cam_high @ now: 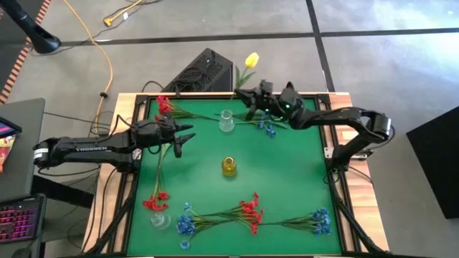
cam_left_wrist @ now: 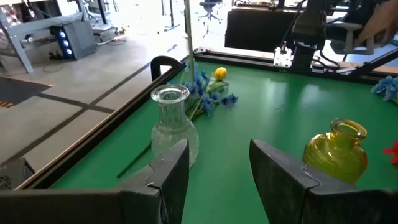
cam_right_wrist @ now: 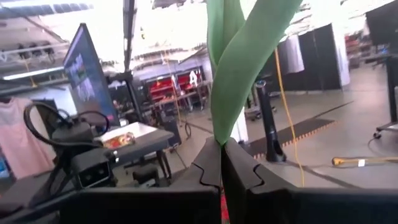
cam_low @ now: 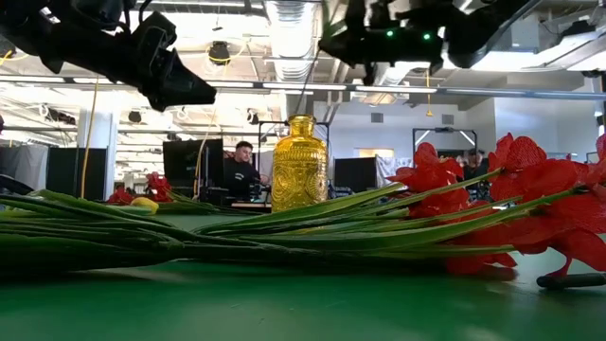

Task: Sort flowers into vase by color
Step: Put the bottom right yellow flower into the top transparent vase

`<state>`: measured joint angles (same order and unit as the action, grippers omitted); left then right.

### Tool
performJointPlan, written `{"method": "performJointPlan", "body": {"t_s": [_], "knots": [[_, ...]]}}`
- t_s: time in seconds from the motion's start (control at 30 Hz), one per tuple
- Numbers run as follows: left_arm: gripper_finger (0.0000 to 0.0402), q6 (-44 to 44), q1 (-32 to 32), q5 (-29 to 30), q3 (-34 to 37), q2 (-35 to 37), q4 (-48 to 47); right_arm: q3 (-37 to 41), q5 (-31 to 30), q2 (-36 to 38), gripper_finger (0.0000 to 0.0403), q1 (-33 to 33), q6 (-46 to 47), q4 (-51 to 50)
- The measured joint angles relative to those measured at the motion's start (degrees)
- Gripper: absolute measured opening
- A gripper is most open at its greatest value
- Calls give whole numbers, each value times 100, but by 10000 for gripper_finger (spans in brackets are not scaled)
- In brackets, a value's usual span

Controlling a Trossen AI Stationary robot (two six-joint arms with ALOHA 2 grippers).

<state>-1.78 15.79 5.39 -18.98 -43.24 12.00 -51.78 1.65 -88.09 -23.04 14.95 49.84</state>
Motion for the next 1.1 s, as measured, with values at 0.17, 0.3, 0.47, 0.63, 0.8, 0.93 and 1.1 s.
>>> {"method": "performJointPlan", "body": {"t_s": [0.17, 0.3, 0.47, 0.63, 0.8, 0.93, 1.1], "knots": [[158, 20, 0, 2, 0, 0, -117, -206, 2, -259, 26, -30, -23, -181], [158, 65, 0, 0, 0, 0, -115, -239, -8, -319, 26, -114, -43, -204], [158, 66, 0, -37, 0, 0, -141, -239, -24, -309, 26, -246, -43, -336], [158, 68, 0, -40, 0, 0, -252, -239, -83, -304, 26, -337, -45, -463], [158, 68, 0, -42, 0, 2, -228, -239, -227, -311, 26, -337, -137, -596], [158, 68, 0, -41, 0, 1, -216, -239, -227, -315, 26, -334, -150, -703], [158, 61, 0, -42, 0, 2, -205, -239, -235, -315, 27, -331, -191, -1016]]}}
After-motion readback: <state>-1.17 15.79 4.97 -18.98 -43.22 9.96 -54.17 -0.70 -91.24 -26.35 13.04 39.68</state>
